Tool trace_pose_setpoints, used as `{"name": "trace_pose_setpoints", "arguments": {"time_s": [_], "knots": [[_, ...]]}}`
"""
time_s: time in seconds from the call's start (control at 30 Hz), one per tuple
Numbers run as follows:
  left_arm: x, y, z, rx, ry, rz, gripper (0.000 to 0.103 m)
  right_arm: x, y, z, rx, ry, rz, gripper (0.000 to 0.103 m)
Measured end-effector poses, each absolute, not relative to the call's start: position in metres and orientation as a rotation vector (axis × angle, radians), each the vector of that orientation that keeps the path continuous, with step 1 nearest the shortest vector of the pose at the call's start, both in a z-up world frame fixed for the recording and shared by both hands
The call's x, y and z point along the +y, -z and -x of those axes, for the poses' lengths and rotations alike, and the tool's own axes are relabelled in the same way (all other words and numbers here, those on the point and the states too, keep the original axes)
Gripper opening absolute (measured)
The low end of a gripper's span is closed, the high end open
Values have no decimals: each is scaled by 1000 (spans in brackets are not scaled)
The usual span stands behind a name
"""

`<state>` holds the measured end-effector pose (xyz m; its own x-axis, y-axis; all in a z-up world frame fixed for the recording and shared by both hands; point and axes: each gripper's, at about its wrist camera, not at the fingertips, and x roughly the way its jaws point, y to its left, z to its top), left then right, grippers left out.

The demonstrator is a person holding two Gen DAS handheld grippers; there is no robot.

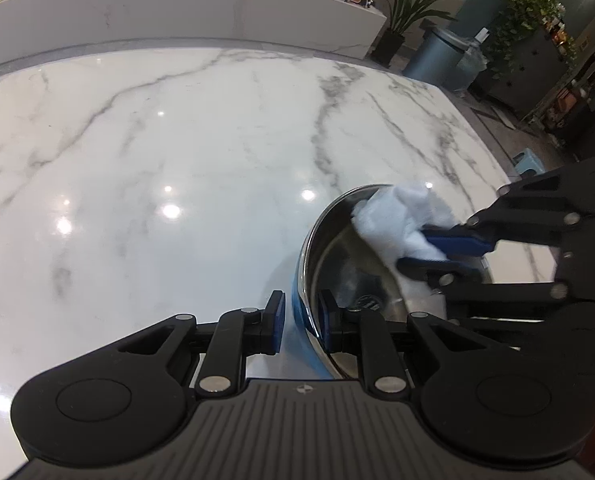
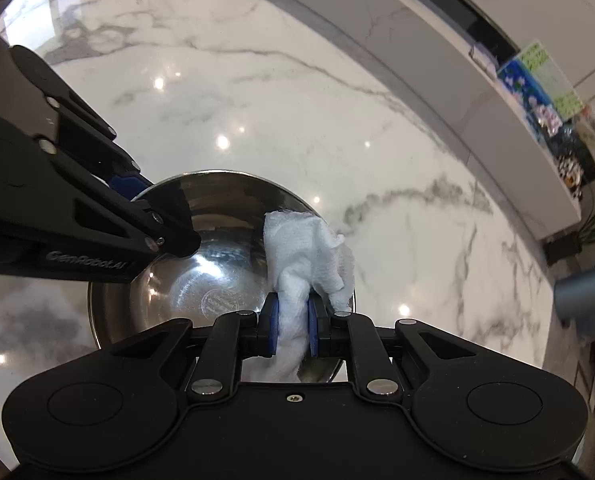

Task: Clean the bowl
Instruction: 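Wipe the bowl bottom with the towel in the right gripper while the left gripper holds the rim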

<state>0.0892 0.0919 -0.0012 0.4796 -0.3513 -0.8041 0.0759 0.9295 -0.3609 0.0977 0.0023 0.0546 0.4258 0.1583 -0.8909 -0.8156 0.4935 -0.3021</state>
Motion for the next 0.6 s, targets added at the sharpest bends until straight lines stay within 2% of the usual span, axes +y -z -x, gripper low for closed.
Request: {"name": "trace_pose_setpoints", "arguments": {"time_s": [0.23,0.3,0.6], "knots": [[88,8,-90,1067,276,305,16,-10,-51,-110,1069,-756,589,13],[87,9,-90,1066,274,302,13,-5,-51,-106,1080,-770,564,14],[89,8,-89,1066,269,310,15,-4,-49,-101,1107,-845,568,14]]}}
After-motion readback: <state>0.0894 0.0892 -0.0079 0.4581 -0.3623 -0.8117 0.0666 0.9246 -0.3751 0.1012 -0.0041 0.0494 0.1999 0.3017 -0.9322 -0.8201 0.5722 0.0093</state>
